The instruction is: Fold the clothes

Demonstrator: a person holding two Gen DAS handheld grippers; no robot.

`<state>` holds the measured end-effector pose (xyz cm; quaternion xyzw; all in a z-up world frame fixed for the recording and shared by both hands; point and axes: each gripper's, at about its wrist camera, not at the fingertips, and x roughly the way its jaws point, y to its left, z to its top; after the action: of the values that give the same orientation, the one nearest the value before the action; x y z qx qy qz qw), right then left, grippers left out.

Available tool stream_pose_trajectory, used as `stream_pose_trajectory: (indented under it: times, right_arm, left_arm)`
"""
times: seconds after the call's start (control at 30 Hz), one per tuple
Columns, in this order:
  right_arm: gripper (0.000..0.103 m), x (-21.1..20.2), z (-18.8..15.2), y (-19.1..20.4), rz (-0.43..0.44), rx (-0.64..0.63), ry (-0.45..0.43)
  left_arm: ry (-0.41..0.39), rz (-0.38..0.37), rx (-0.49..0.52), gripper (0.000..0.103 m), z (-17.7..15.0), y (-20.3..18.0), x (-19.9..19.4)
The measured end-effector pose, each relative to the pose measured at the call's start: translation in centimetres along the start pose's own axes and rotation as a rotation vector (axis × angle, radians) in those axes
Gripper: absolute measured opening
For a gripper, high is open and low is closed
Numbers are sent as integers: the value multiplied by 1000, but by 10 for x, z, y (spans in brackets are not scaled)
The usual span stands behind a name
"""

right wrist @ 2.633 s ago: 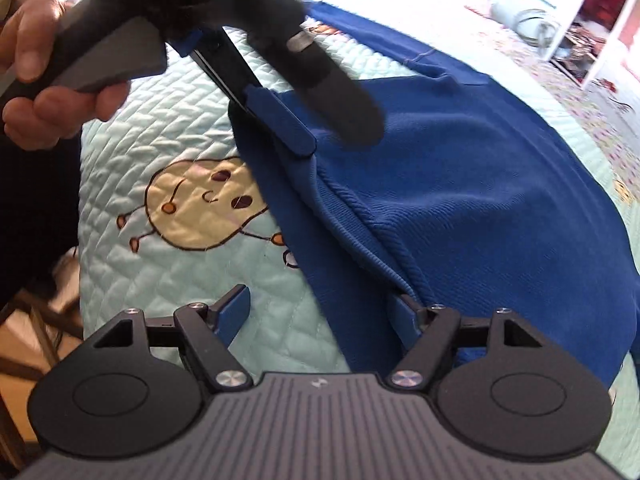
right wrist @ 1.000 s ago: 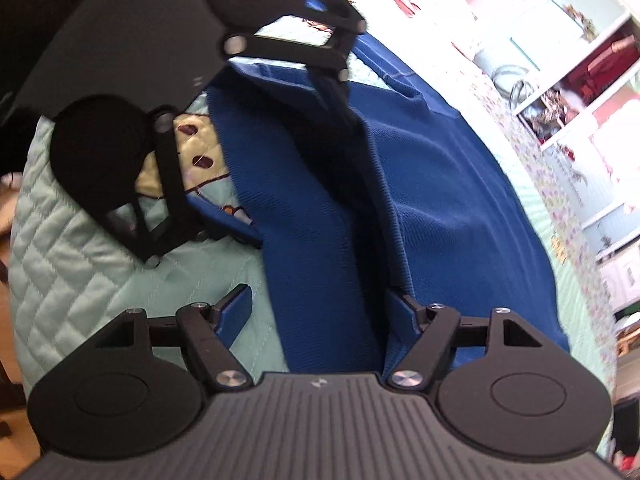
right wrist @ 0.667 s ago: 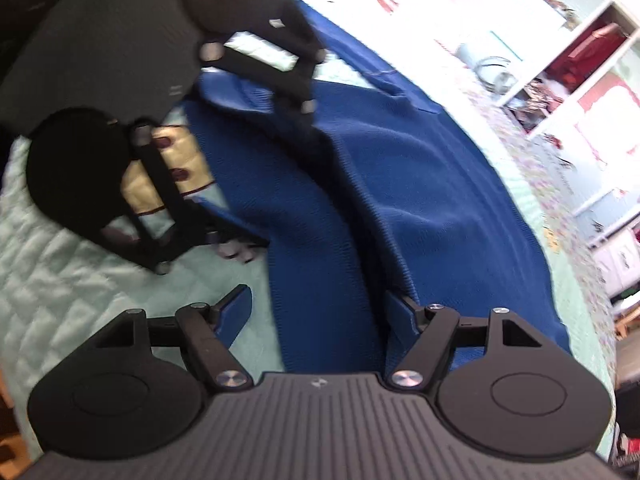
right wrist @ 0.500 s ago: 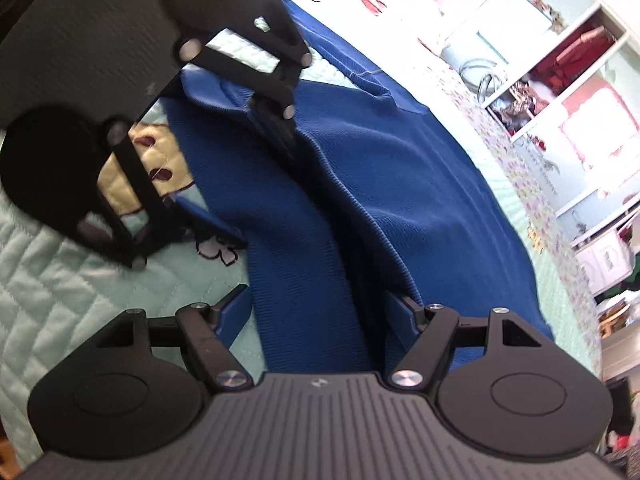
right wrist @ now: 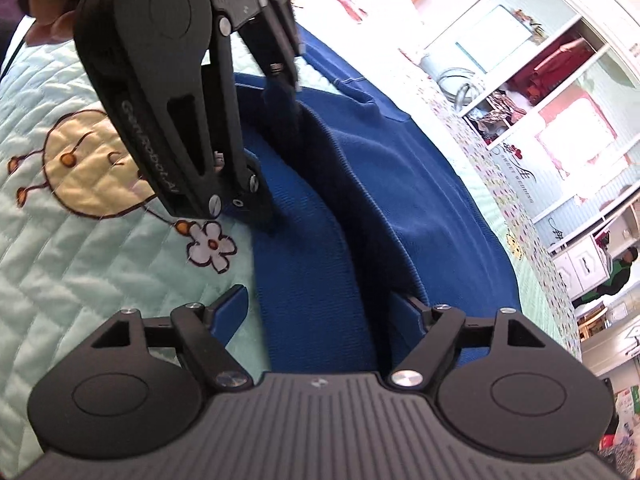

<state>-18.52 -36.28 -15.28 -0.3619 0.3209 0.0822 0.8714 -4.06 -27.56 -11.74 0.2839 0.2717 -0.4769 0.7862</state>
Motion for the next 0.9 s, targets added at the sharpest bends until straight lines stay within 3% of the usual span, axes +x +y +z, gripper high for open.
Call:
stream_pose_trajectory:
  times: [0.23, 0.4, 0.5, 0.6, 0.67, 0.8, 0.9]
  right_arm:
    - [77, -8, -9, 9, -99, -142, -26]
    - [78, -13, -12, 10, -118, -182, -24]
    - [78, -16, -12, 10, -117, -193, -17]
    - [78, -19, -7, 7, -124, -174, -10]
    - [78, -17, -3, 1, -131, -145, -14]
    - [79, -15, 1, -9, -146, -101, -22]
    - [79, -12, -2, -10, -148, -93, -23]
  left_arm:
    - [24, -11, 73, 58, -9, -7, 0]
    - [7, -48, 80, 60, -13, -5, -2]
    - [12, -71, 158, 65, -16, -17, -6]
    - [32, -36, 283, 66, -22, -35, -2]
    - [29, -7, 309, 66, -23, -43, -1]
    - [-38, 104, 372, 65, -21, -62, -7]
    - [-77, 147, 404, 65, -23, -78, -13]
